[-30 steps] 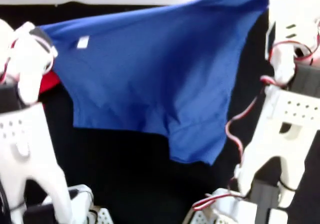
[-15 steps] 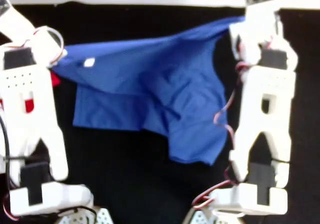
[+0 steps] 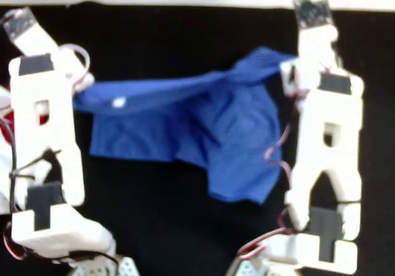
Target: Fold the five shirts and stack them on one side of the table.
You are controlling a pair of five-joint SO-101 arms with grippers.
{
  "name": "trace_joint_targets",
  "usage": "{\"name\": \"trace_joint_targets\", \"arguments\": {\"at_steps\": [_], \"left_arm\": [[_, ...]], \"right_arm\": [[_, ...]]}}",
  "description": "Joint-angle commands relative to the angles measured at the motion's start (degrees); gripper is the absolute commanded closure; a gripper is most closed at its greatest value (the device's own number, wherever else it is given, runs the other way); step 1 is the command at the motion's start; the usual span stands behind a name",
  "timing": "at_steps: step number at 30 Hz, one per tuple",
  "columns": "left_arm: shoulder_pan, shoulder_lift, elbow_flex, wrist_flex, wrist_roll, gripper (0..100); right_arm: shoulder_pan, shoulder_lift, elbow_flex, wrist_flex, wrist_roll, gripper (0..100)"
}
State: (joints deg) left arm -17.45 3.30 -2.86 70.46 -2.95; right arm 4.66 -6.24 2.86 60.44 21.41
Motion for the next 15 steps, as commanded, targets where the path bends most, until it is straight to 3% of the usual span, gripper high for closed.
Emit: {"name": "trace_joint_targets", "arguments": {"at_steps": [1, 9, 15], "left_arm": [[4.2, 0.0, -1.8, 10.3, -0.8, 99], [7.5, 0.2, -0.6, 19.8, -7.1, 99], [7.5, 0.2, 13.2, 17.4, -14.2, 99]], "right_arm": [[1.2, -3.2, -0.1, 8.6, 0.4, 99.3], [3.2, -6.2, 1.4, 19.0, 0.4, 99.3], [3.2, -20.7, 18.1, 16.7, 0.4, 99.3]]}}
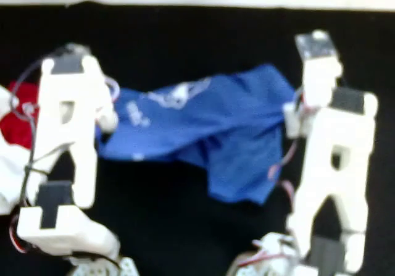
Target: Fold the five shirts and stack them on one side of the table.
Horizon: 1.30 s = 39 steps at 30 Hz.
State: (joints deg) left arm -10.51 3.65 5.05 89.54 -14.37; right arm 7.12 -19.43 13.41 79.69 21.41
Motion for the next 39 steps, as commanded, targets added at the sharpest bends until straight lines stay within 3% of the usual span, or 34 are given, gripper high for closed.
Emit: {"name": "trace_joint_targets", "arguments": {"at_steps": [1, 6, 13, 21, 31, 35, 39], "left_arm": [[0.4, -0.1, 8.0, -3.3, -3.9, 99], [0.2, -0.1, 18.2, -9.0, -7.6, 98], [0.1, -0.7, 22.8, -8.4, -14.3, 81], [0.6, -0.2, 7.0, 4.5, -15.5, 83], [3.5, 3.2, 13.2, -2.9, -15.6, 83], [0.6, 8.0, 18.2, -10.3, -15.5, 83], [-2.4, 8.7, 18.2, -11.1, -15.5, 83]], "right_arm": [[0.7, -9.9, 11.4, -4.4, 0.4, 99.3], [0.7, -17.8, 25.7, -12.6, 0.4, 99.3], [0.7, -18.8, 31.3, -14.6, 0.4, 99.3], [4.2, -18.8, 31.3, -14.5, 0.1, 99.3], [4.9, -18.8, 30.8, -14.6, 0.4, 99.3], [5.0, -18.9, 30.8, -14.6, 0.4, 99.3], [5.1, -18.9, 30.8, -14.6, 0.4, 99.3]]}}
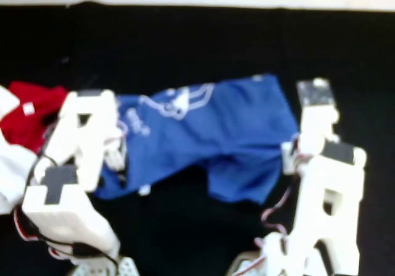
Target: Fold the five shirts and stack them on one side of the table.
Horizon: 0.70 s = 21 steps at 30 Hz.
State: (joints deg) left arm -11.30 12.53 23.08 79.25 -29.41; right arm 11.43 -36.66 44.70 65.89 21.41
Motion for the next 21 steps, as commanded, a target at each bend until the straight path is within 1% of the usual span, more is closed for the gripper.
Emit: {"name": "trace_joint_targets", "arguments": {"at_steps": [1, 13, 17, 19, 21], "left_arm": [[-1.9, -0.5, 0.5, -0.8, -0.4, 83], [-1.8, 0.0, 1.0, -3.6, -0.4, 83], [-1.5, 0.0, 4.2, -5.2, -0.4, 83], [-1.5, 0.0, 6.4, -7.0, -0.4, 86], [-1.5, 0.0, 8.0, -8.2, -0.4, 94]], "right_arm": [[0.8, -1.6, -0.4, -0.8, 0.4, 99.3], [0.7, -2.1, -0.5, -0.7, 0.4, 99.3], [0.7, -2.0, 0.0, -0.7, 0.4, 99.3], [0.7, -1.7, 0.0, -0.7, 0.4, 99.3], [0.7, -1.6, 0.0, -0.7, 0.4, 99.3]]}}
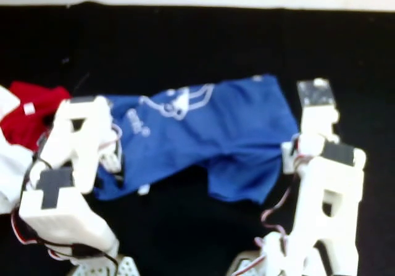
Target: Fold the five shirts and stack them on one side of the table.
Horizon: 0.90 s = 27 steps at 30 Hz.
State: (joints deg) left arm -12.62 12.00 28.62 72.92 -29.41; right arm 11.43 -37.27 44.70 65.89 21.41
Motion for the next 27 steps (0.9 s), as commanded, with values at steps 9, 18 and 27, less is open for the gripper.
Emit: {"name": "trace_joint_targets", "arguments": {"at_steps": [9, 18, 27], "left_arm": [[0.1, -0.2, 1.0, -1.5, -0.3, 99], [2.3, -0.3, -37.1, 26.9, 8.9, 99], [5.0, -12.6, -54.5, 28.9, 12.8, 99]], "right_arm": [[0.5, -0.9, 0.0, -2.2, 0.0, 99.3], [0.5, -0.9, -9.5, -10.1, 0.2, 99.3], [0.7, -0.9, -34.3, -9.7, 0.4, 99.3]]}}
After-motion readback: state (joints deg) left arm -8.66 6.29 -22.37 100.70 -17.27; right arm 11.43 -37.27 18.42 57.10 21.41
